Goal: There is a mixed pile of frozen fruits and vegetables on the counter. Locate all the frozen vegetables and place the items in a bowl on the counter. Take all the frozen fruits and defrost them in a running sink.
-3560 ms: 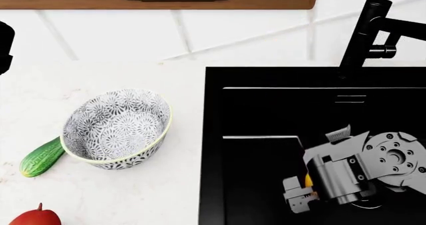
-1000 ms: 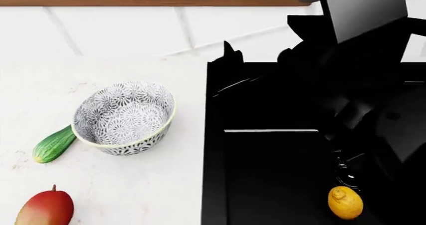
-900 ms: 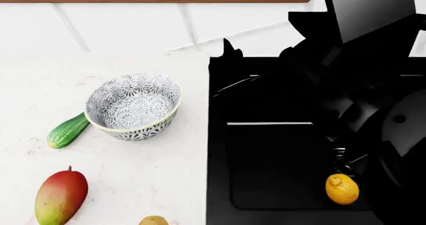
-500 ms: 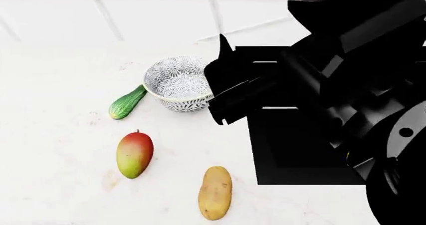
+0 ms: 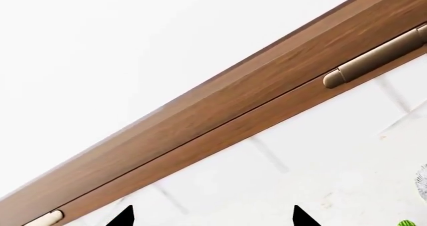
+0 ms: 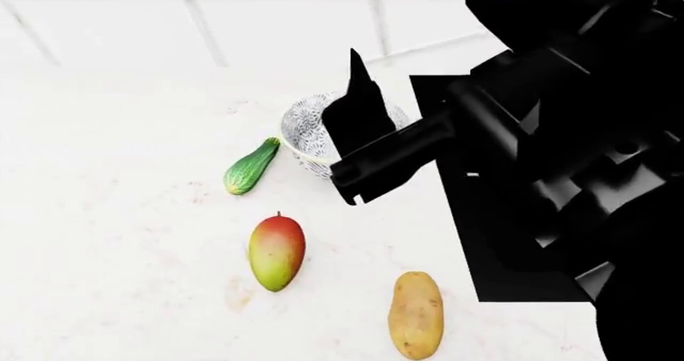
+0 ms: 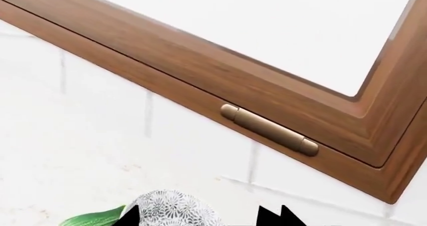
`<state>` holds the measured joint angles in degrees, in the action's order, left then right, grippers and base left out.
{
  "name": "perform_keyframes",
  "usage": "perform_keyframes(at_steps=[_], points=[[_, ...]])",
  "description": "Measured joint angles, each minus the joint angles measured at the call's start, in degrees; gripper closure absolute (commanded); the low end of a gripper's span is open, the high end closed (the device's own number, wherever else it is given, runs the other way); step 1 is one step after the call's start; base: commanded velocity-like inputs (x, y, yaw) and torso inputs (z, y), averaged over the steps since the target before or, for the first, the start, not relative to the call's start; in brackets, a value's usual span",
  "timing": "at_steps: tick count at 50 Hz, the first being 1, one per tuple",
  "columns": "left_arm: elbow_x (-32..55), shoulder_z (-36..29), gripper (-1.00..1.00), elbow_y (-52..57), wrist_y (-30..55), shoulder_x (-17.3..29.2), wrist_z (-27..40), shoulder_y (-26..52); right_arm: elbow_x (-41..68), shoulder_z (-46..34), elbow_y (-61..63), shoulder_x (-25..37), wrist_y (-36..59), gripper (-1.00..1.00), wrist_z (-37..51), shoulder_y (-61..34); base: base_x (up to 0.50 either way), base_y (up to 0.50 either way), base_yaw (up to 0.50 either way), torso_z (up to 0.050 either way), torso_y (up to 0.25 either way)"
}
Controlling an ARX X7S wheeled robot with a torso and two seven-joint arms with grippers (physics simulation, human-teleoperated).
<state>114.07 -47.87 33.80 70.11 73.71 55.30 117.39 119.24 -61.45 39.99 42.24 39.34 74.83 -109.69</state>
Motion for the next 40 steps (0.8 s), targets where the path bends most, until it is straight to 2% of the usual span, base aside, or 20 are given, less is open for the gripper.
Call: perform_keyframes(at_steps=[15,27,34,40], points=[[-0.11,0.35,-1.0,0.13,-0.94,-0.43,0.02,-0.81,9.03,-0.19,3.72,-0.21,-3.54,-1.0,8.02,-4.6,0.0,0.0,0.0,0.0,0.0],[-0.27,0.59,-1.0,0.37,-1.6,-0.45,0.04,-1.54,11.37,-2.85,8.22,2.57,-7.78,-1.0,11.8,-4.91,0.0,0.0,0.0,0.0,0.0],[-0.41,0.74,-1.0,0.49,-1.87,-0.54,-0.03,-1.93,11.05,-4.06,9.72,3.84,-8.49,-1.0,12.46,-5.35,0.0,0.49,0.0,0.0,0.0],[-0.55,0.79,-1.0,0.49,-1.92,-0.47,0.04,-2.18,10.42,-4.84,10.63,4.97,-9.28,-1.0,12.93,-5.52,0.0,0.02,0.0,0.0,0.0]])
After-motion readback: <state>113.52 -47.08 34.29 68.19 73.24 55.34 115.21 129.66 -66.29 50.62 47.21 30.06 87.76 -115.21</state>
